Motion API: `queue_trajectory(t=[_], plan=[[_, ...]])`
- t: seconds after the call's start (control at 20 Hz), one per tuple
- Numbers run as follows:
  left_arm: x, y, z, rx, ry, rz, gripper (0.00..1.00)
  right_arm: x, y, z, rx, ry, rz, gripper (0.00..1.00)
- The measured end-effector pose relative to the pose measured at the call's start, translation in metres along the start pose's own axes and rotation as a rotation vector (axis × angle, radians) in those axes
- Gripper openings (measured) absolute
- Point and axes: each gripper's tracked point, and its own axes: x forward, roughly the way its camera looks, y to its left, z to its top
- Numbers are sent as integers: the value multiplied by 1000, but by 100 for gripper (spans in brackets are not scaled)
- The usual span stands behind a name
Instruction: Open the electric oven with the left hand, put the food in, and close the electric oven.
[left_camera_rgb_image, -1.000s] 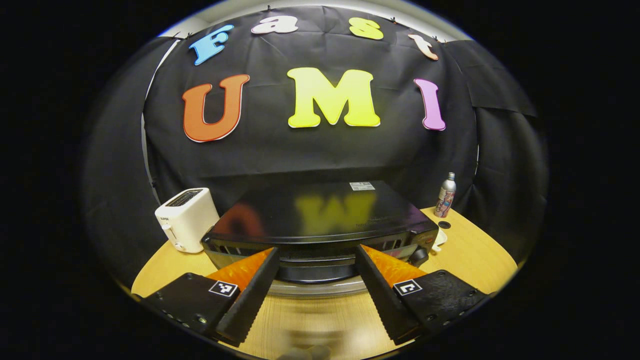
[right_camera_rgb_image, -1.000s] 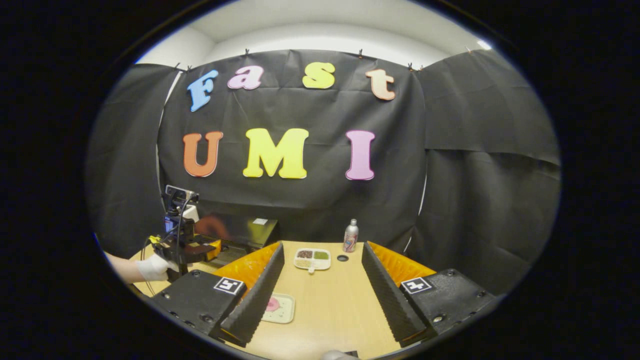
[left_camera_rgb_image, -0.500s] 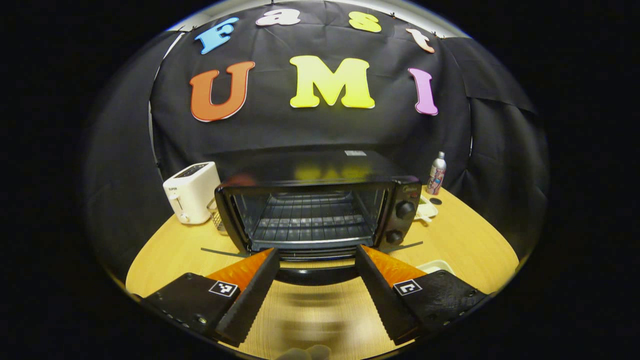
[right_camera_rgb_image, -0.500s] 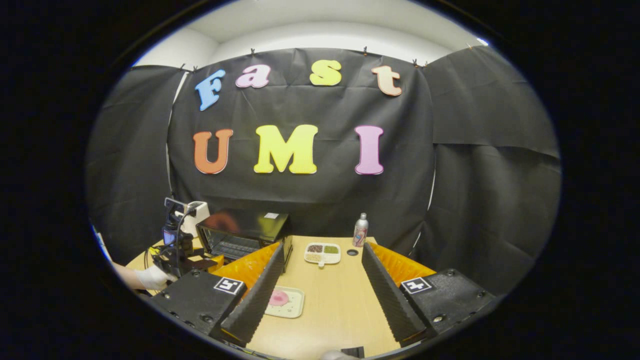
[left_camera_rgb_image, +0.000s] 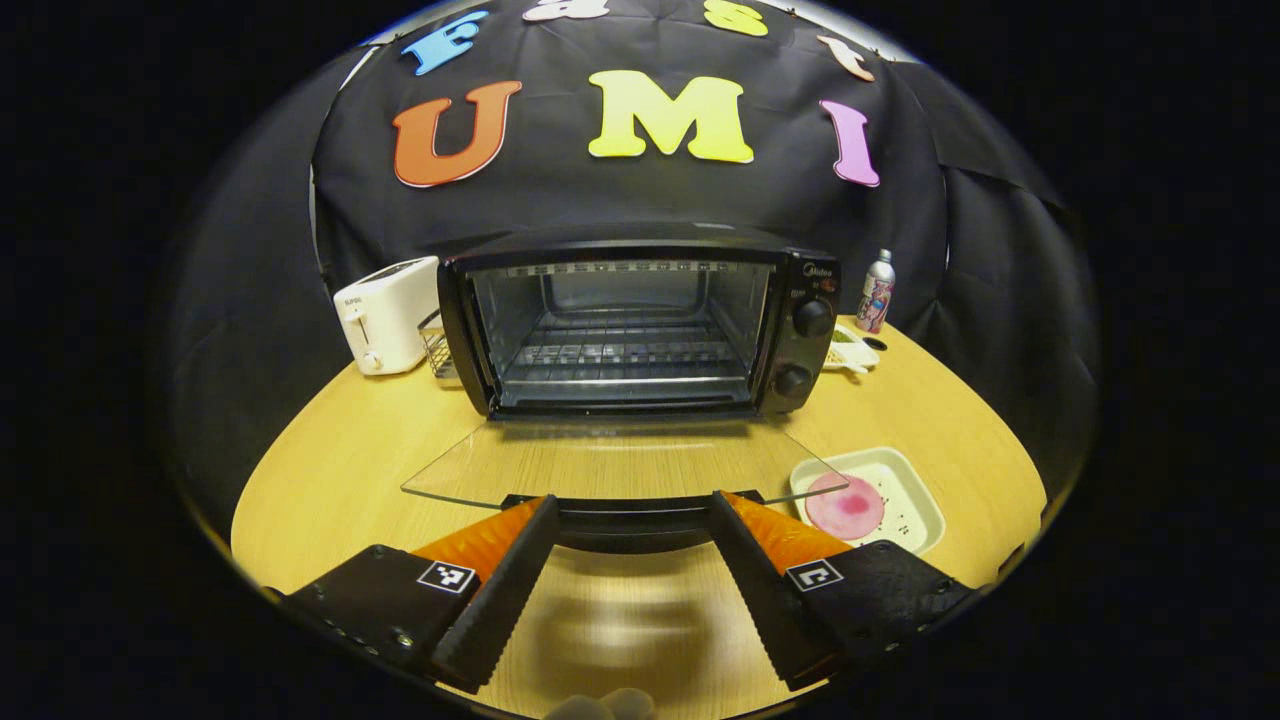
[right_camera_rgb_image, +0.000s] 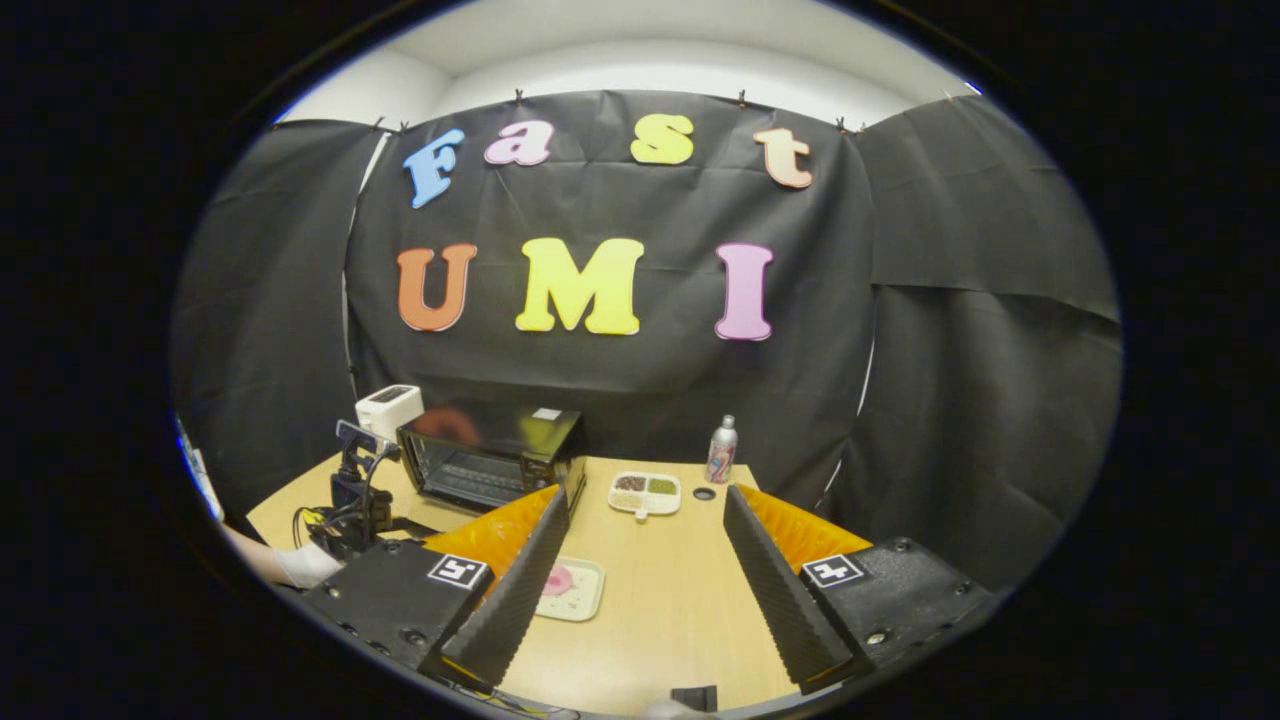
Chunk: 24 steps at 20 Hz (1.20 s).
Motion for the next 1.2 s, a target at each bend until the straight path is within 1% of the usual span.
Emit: queue_trajectory(t=[0.1,0.15,0.2,0.25,0.3,0.35,0.4,0.5,0.6,0.75,0.85,0.9,0.95,1.0,1.05,1.1,1.15,1.2], plan=[[3,-2,-11,-25,31,1,96,0,-5,-9,4,17,-7,96],[4,-3,-16,-28,47,2,96,-1,-7,-12,6,25,-11,99],[7,-4,-24,-17,68,2,96,-1,-9,-17,4,34,-15,96],[10,-3,-29,1,90,0,96,-2,-10,-20,1,41,-16,99],[12,-2,-34,4,109,1,96,-2,-12,-23,-4,46,-16,96],[14,-2,-34,-10,107,-1,96,-3,-14,-24,-8,49,-20,99],[17,-3,-33,-29,105,-2,96,-4,-17,-25,-9,49,-23,96],[18,-3,-37,-39,125,0,96,-3,-21,-29,-4,56,-27,96],[16,-4,-34,-39,114,3,96,1,-21,-35,4,70,-19,96],[8,1,-24,-52,65,18,98,9,-15,-44,2,84,9,96],[-3,6,-15,-62,9,33,97,19,-12,-56,-5,108,28,96],[-10,7,-9,-61,-21,39,97,24,-11,-61,0,119,38,99],[-21,8,-4,-53,-43,45,96,30,-9,-68,12,137,51,97],[-33,8,1,-42,-67,49,96,36,-7,-75,21,153,64,99],[-45,9,8,-32,-95,52,96,43,-3,-81,28,173,83,100],[-58,9,14,-22,-120,54,96,49,0,-88,31,189,96,97],[-71,9,21,-13,-143,60,96,56,3,-93,29,203,113,99],[-85,9,27,-4,-167,65,96,65,6,-100,21,218,129,96]])
